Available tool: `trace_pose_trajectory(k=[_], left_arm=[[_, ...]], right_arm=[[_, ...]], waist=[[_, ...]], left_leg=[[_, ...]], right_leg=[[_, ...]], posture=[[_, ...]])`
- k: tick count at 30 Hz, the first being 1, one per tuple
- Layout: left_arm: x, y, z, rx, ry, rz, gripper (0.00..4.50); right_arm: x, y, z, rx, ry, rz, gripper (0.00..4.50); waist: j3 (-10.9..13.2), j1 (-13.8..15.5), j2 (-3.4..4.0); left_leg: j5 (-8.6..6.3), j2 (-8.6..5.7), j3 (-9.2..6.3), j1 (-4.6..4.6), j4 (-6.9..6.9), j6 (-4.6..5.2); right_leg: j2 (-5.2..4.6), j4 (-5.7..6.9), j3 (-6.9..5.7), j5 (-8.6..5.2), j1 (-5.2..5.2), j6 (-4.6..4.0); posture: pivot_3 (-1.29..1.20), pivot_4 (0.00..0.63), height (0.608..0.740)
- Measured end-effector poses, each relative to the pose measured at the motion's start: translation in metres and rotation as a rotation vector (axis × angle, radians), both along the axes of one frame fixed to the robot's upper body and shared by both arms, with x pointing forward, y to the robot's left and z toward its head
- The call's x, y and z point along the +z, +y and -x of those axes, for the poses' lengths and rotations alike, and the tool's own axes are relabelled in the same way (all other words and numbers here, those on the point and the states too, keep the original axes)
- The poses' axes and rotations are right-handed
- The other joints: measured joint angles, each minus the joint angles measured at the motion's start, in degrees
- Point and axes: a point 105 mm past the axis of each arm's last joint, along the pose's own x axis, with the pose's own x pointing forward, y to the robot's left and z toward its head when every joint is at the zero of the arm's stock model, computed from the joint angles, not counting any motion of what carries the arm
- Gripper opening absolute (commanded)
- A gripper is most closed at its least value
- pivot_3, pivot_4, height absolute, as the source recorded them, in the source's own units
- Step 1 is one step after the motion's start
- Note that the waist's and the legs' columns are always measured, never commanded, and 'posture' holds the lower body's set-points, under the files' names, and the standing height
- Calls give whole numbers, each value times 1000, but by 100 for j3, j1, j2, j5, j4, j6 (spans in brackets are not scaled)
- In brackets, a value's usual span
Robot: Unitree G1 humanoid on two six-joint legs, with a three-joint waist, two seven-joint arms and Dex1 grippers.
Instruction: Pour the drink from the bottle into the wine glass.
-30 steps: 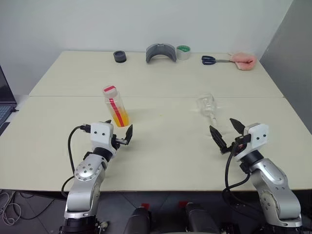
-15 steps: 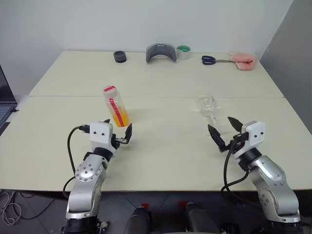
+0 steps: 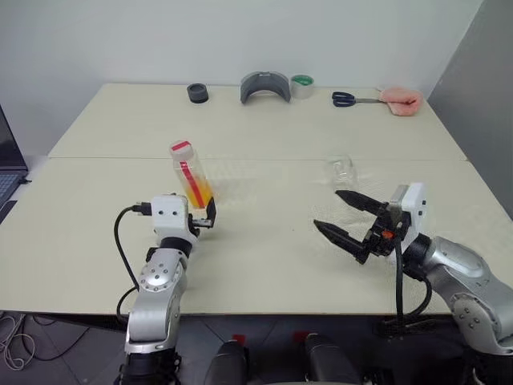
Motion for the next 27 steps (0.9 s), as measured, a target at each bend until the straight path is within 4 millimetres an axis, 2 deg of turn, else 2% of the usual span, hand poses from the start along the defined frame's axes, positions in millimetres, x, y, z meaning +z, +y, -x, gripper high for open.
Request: trace_pose_trajectory(k=[3, 11, 27], left_arm=[[7, -2, -8, -5, -18, 5, 4456], [3, 3, -14, 35, 6, 10, 4456], [20, 4, -43, 85, -33, 3, 4456]], right_arm=[[2, 3, -1, 13, -1, 7, 4500], [6, 4, -3, 14, -15, 5, 4500], [7, 10, -7, 30, -16, -17, 4500]], waist=[[0, -6, 0], [0, -1, 0], [0, 1, 0]], left_leg=[[0, 0, 3, 2, 0, 0], [0, 0, 0, 0, 0, 0], [0, -2, -2, -2, 2, -1]], right_leg=[[0, 1, 3, 0, 0, 0], [-1, 0, 0, 0, 0, 0], [-1, 0, -2, 0, -1, 0]], posture=[[0, 150, 740], [0, 150, 740], [0, 150, 740]])
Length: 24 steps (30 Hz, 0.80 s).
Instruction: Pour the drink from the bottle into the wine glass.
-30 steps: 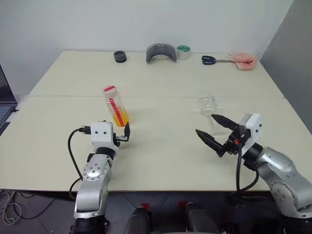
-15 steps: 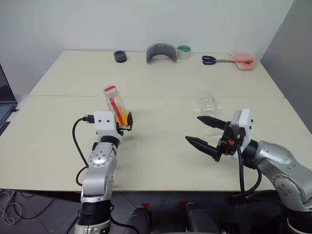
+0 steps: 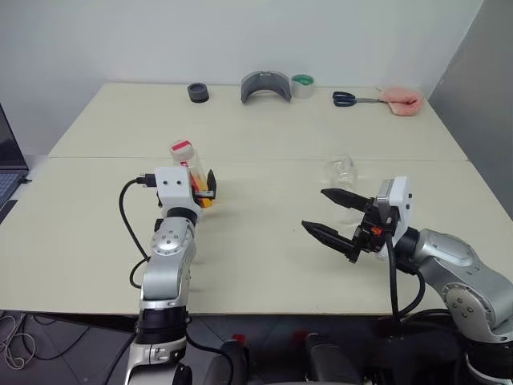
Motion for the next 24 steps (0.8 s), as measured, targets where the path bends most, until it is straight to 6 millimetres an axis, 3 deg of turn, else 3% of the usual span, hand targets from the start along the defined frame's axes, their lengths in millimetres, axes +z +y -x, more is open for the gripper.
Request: trace_pose_trajectory(k=[14, 17, 22, 24], left_arm=[[12, -7, -14, 47, -32, -3, 4456], [12, -5, -14, 67, -28, -13, 3851], [10, -2, -13, 83, -20, -23, 2295], [10, -3, -13, 82, -16, -25, 1884]], right_arm=[[-2, 2, -1, 4, 4, 4, 4500], [-2, 2, -1, 4, 4, 4, 4500], [-2, 2, -1, 3, 5, 4, 4500], [-2, 2, -1, 3, 7, 4, 4500]], waist=[[0, -1, 0], [0, 0, 0], [0, 0, 0], [0, -4, 0]], left_leg=[[0, 0, 0, -1, 0, 0], [0, 0, 0, -1, 0, 0], [0, 0, 0, -1, 0, 0], [0, 0, 1, 1, 0, 0]], right_leg=[[0, 1, 0, 0, -1, 0], [0, 1, 1, 0, -1, 0], [0, 0, 0, 0, -1, 0], [0, 1, 2, 0, -1, 0]], posture=[[0, 150, 740], [0, 150, 740], [0, 150, 740], [0, 150, 740]])
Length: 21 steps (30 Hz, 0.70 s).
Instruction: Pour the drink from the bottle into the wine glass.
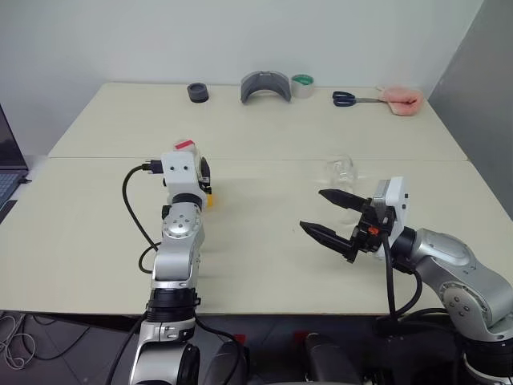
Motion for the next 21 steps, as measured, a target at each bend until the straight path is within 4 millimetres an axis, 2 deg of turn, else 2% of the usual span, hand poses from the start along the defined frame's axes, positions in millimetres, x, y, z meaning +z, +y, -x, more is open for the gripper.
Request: trace_pose_trajectory(k=[8, 12, 16, 21], left_arm=[[0, 0, 1, -19, -6, -2, 1856], [-1, -3, 3, -99, -13, 9, 1852], [-2, -22, 6, -274, -3, 9, 1852], [-3, -70, 14, -612, 25, 10, 1850]], right_arm=[[0, -1, -3, -5, 4, -1, 4500], [3, -1, -4, -11, -10, -2, 4500], [7, -8, -7, -55, -25, -3, 4500], [4, -14, -7, -143, -23, -7, 4500]], waist=[[0, -2, 0], [0, 4, 0], [0, 16, 0], [0, 18, 0]], left_leg=[[0, 0, 0, 1, 0, 0], [0, 0, -2, -2, 0, -1], [1, -3, -2, -4, 1, -1], [1, -4, -1, -8, 1, -2]], right_leg=[[0, 1, 0, 0, 0, 0], [0, 0, -2, 0, 0, 0], [-2, -1, -3, 0, 0, 0], [-3, -2, -3, -1, -1, 2]], posture=[[0, 150, 740], [0, 150, 740], [0, 150, 740], [0, 150, 740]])
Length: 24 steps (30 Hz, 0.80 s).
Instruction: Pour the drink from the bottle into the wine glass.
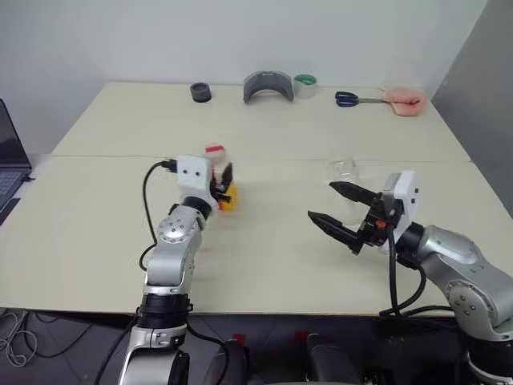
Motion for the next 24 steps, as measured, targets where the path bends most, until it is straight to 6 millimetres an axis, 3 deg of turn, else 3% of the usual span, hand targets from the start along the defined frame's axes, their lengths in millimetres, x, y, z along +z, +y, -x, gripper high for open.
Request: trace_pose_trajectory(k=[3, 8, 13, 24], left_arm=[[4, -38, 9, -228, 0, 1, 1850], [18, -79, 27, -539, -46, -70, 1850], [4, -87, 38, -713, -12, -156, 1850], [-2, -89, 43, -795, -17, -189, 1850]], right_arm=[[4, 2, 3, -40, -16, 5, 4500], [10, 10, 10, -47, -15, 10, 4500], [16, 24, 2, -69, -10, -12, 4500], [12, 41, -13, -112, -3, -5, 4500]], waist=[[0, -2, 0], [0, -48, 1], [2, -83, 3], [2, -58, 4]], left_leg=[[0, 1, -1, -1, 0, 0], [0, 5, 3, 6, -2, 1], [0, 6, -1, 6, -3, 1], [0, 4, -4, 3, -1, 2]], right_leg=[[1, 0, -1, 0, -1, 1], [7, 4, 4, -1, -2, 1], [11, 5, 3, -1, -3, 1], [7, 4, 1, -1, -3, 1]], posture=[[0, 150, 740], [0, 150, 740], [0, 150, 740], [0, 150, 740]])
